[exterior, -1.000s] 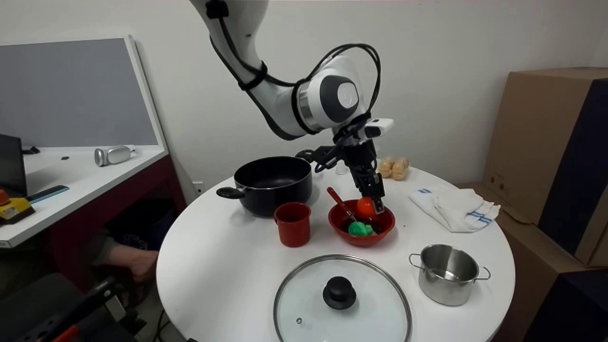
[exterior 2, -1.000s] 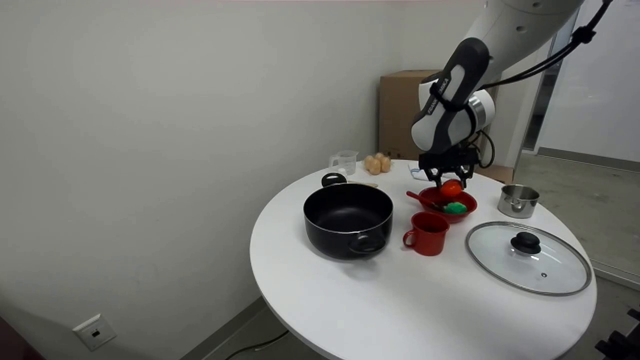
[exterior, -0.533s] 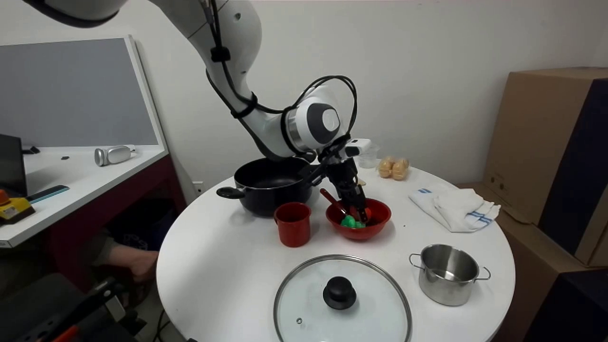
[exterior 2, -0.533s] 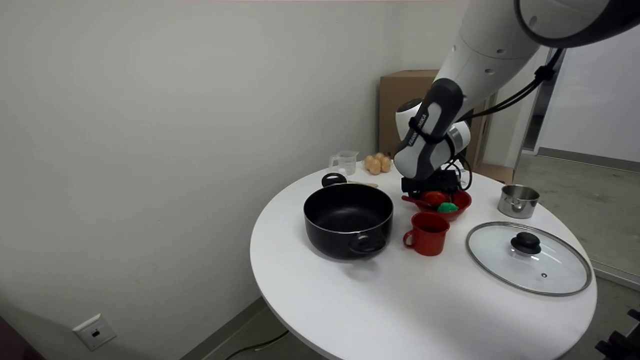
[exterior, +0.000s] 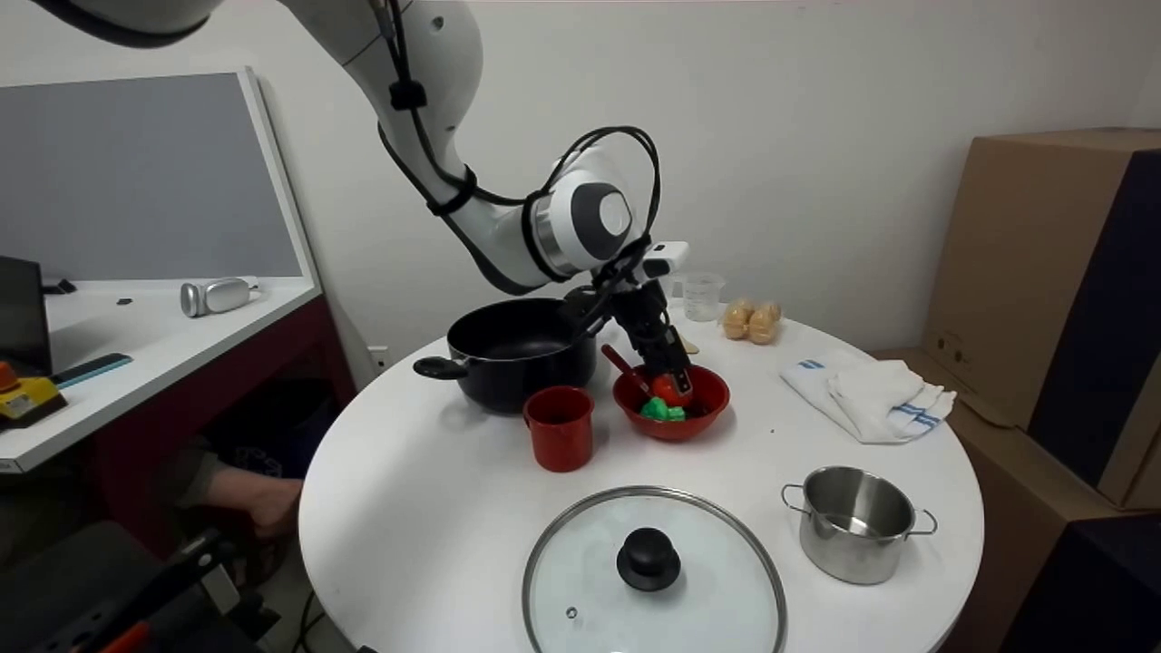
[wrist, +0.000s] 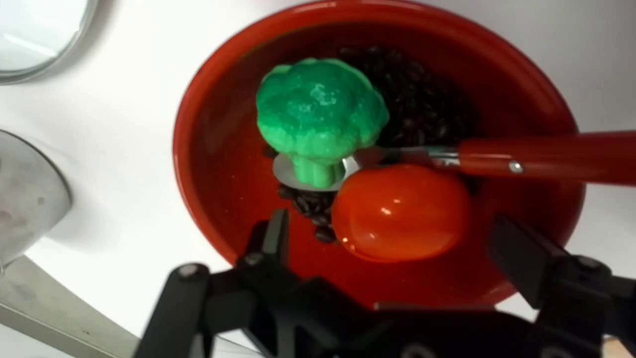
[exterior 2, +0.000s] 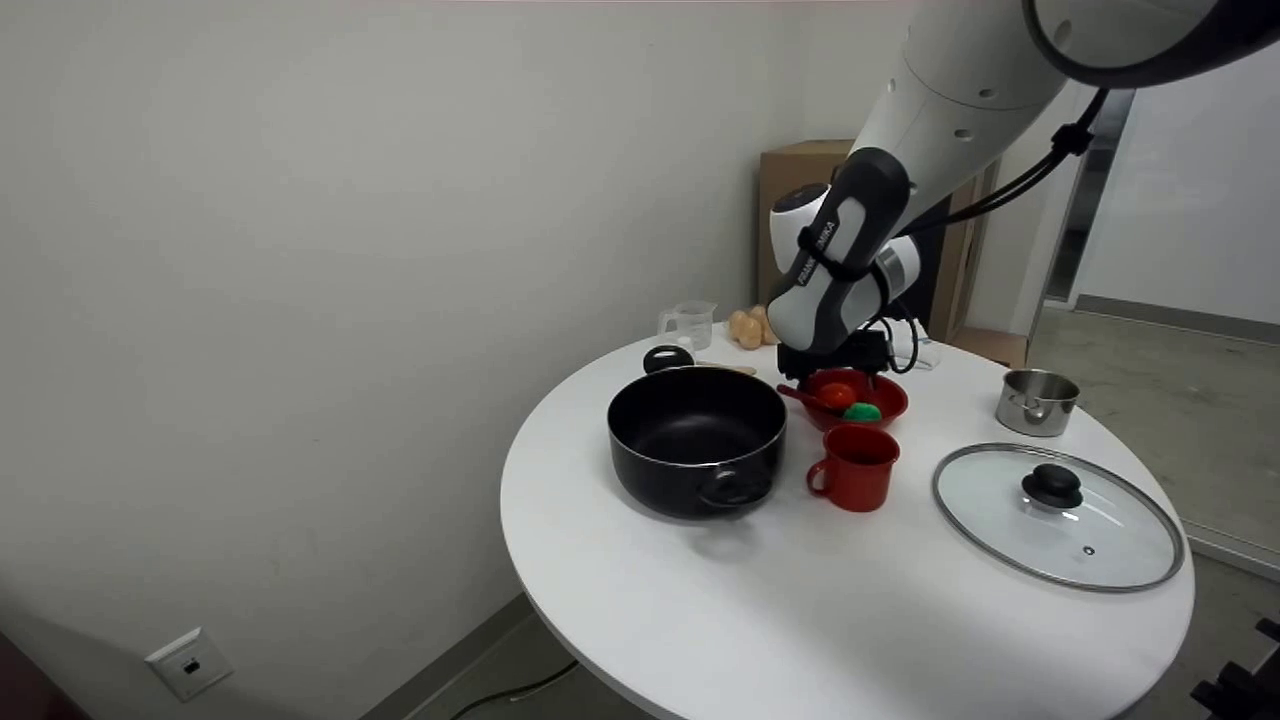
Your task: Remove the lid from the black pot and set it on the table then pick up the orange and green objects from the pot and place them on the red plate
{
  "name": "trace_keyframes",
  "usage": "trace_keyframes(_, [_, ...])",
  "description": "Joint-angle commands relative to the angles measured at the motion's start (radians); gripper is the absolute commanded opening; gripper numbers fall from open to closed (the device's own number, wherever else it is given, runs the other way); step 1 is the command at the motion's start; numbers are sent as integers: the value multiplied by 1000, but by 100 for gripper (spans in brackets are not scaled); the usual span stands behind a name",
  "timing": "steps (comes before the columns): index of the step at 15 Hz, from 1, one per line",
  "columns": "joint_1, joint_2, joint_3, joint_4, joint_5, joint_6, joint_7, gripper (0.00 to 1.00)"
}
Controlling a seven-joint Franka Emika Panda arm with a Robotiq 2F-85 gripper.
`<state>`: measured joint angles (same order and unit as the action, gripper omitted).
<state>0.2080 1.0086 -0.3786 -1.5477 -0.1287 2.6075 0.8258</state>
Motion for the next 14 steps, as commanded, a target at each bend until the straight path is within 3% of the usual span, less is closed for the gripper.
trace_keyframes(1, [-10,-108,38,-85,8,38,-39,100])
trace_keyframes(8, [-70,-378,159,-251,60,42,-156,100])
trace_keyframes(14, [-82,-526,244,-338,45,-75,-371,100])
